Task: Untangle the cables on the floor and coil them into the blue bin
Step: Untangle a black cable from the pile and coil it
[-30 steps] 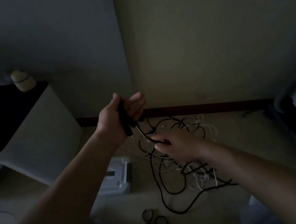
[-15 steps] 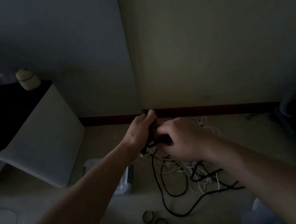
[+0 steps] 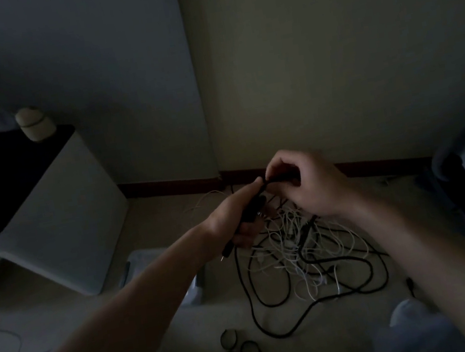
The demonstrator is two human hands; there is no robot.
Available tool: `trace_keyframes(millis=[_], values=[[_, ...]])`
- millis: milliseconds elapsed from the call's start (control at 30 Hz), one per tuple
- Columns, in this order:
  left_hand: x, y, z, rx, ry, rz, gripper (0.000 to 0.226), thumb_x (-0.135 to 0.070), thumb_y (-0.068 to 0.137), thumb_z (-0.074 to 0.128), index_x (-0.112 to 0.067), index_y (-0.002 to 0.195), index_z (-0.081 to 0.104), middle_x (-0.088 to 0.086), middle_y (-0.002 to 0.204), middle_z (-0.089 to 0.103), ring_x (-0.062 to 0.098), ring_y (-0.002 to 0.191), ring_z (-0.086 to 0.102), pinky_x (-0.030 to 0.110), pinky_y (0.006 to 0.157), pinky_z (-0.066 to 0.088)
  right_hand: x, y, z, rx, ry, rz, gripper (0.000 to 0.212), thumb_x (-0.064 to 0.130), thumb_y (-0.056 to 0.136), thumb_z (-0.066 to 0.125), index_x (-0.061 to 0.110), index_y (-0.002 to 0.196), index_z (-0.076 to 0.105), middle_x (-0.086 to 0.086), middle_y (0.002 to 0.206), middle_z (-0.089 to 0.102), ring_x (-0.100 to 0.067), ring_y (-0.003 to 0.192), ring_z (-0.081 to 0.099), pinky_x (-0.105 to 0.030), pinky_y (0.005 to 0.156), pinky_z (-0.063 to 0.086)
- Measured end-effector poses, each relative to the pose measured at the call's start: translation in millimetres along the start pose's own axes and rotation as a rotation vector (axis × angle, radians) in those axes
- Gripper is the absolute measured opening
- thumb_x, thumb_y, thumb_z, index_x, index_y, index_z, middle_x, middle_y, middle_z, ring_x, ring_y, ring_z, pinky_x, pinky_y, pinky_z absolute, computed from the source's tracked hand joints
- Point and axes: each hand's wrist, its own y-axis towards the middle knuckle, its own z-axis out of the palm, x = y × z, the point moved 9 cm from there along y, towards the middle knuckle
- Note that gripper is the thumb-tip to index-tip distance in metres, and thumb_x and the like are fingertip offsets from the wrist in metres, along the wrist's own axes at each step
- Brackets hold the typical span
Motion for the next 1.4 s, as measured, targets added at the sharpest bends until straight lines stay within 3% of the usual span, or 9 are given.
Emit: trace_keyframes(millis=[167, 267, 433, 667, 900, 967, 1100, 1233, 1400], values=[[-8, -3, 7, 0.061, -0.113, 0.048, 0.040, -0.045, 0.100, 0.035, -0.012, 0.086, 0.051, -0.002, 0.048, 0.021, 0.012, 0.035, 0.020, 0.020, 0.038, 0.019, -30, 2, -5, -0.048, 0.030, 0.133, 0.015, 0.032, 0.086, 0.075, 0.028, 0.081, 0.062, 0.011, 0.077, 0.065, 0.000, 0.074, 0.060, -0.019, 0.067, 0.046], [-12, -5, 10, 0.099, -0.175, 0.061, 0.039, -0.039, 0.104, 0.031, -0.013, 0.081, 0.048, -0.003, 0.045, 0.023, 0.013, 0.031, 0.024, 0.023, 0.040, 0.021, -37, 2, 8, 0.053, 0.130, 0.205, 0.009, 0.024, 0.095, 0.065, 0.026, 0.086, 0.062, 0.011, 0.078, 0.062, 0.002, 0.070, 0.057, -0.020, 0.066, 0.043], [-21, -13, 13, 0.175, -0.286, 0.082, 0.036, -0.043, 0.097, 0.034, -0.018, 0.073, 0.045, -0.007, 0.043, 0.024, 0.009, 0.030, 0.023, 0.027, 0.045, 0.017, -44, -1, 24, 0.075, 0.436, 0.322, 0.012, 0.009, 0.101, 0.051, 0.015, 0.092, 0.056, -0.004, 0.073, 0.054, -0.006, 0.048, 0.046, -0.020, 0.046, 0.036], [-24, -12, -3, 0.173, -0.424, 0.092, 0.048, -0.034, 0.097, 0.019, -0.010, 0.076, 0.055, -0.005, 0.042, 0.025, 0.010, 0.030, 0.024, 0.022, 0.042, 0.029, -52, -10, 45, 0.070, 0.543, 0.412, 0.021, 0.012, 0.105, 0.044, 0.015, 0.088, 0.057, -0.005, 0.065, 0.053, -0.014, 0.041, 0.046, -0.021, 0.044, 0.038], [-34, -13, -8, 0.207, -0.563, 0.177, 0.040, -0.032, 0.102, 0.027, -0.007, 0.090, 0.056, -0.008, 0.047, 0.030, 0.005, 0.034, 0.027, 0.023, 0.046, 0.032, -62, -22, 64, 0.049, 0.832, 0.613, 0.032, 0.019, 0.105, 0.047, 0.026, 0.082, 0.069, -0.004, 0.060, 0.052, -0.019, 0.045, 0.049, -0.036, 0.063, 0.046], [-39, -12, -12, 0.215, -0.642, 0.219, 0.035, -0.032, 0.101, 0.029, -0.009, 0.091, 0.053, -0.009, 0.047, 0.031, 0.004, 0.035, 0.029, 0.022, 0.048, 0.032, -56, -25, 69, 0.139, 0.794, 0.575, 0.027, 0.020, 0.106, 0.044, 0.028, 0.099, 0.070, -0.006, 0.066, 0.052, -0.021, 0.052, 0.052, -0.037, 0.063, 0.047], [-45, -9, -31, 0.154, -0.764, 0.283, 0.032, -0.034, 0.101, 0.030, -0.012, 0.092, 0.052, -0.010, 0.049, 0.031, 0.004, 0.037, 0.029, 0.021, 0.051, 0.031, -46, -34, 84, 0.364, 0.612, 0.498, 0.043, 0.016, 0.104, 0.048, 0.034, 0.143, 0.043, -0.006, 0.080, 0.060, -0.019, 0.069, 0.060, -0.043, 0.075, 0.056], [-45, -7, -46, 0.045, -0.829, 0.299, 0.035, -0.034, 0.105, 0.029, -0.013, 0.091, 0.054, -0.010, 0.051, 0.030, 0.005, 0.038, 0.029, 0.020, 0.051, 0.034, -40, -40, 98, 0.452, 0.474, 0.510, 0.069, 0.016, 0.101, 0.054, 0.027, 0.157, 0.015, -0.009, 0.098, 0.062, -0.015, 0.072, 0.062, -0.032, 0.068, 0.057], [-45, -9, -62, -0.096, -0.870, 0.305, 0.033, -0.032, 0.105, 0.029, -0.016, 0.090, 0.053, -0.009, 0.051, 0.034, 0.005, 0.040, 0.034, 0.021, 0.051, 0.040, -41, -54, 116, 0.644, 0.341, 0.559, 0.089, 0.028, 0.096, 0.062, 0.033, 0.158, -0.002, -0.007, 0.109, 0.061, -0.016, 0.078, 0.061, -0.036, 0.073, 0.058]])
